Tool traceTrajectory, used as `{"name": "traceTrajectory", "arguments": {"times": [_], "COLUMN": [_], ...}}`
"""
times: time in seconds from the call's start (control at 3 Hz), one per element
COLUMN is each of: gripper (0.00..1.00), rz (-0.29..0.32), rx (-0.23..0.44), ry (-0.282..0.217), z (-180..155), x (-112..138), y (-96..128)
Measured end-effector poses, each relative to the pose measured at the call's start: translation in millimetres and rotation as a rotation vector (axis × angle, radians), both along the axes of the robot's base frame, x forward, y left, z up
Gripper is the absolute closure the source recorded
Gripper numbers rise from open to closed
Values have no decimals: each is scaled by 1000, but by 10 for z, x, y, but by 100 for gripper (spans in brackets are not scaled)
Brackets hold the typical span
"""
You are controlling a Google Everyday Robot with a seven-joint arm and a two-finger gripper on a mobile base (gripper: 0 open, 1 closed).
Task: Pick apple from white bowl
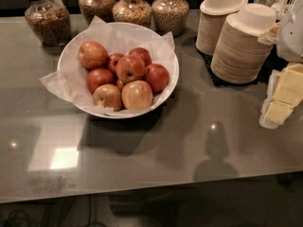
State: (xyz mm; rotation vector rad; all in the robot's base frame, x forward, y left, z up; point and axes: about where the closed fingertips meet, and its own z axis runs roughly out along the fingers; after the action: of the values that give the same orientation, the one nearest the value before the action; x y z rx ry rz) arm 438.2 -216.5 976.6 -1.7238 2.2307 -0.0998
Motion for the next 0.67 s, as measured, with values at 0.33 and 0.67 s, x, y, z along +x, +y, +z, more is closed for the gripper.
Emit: {"name": "traceTrajectory", "arguments": {"times": [0.33,0.67], "gripper": [0,0], "rz": [0,19], "rx": [0,38], "ry": [0,-1], "z": [0,21], "x": [1,93], "y": [1,123]}}
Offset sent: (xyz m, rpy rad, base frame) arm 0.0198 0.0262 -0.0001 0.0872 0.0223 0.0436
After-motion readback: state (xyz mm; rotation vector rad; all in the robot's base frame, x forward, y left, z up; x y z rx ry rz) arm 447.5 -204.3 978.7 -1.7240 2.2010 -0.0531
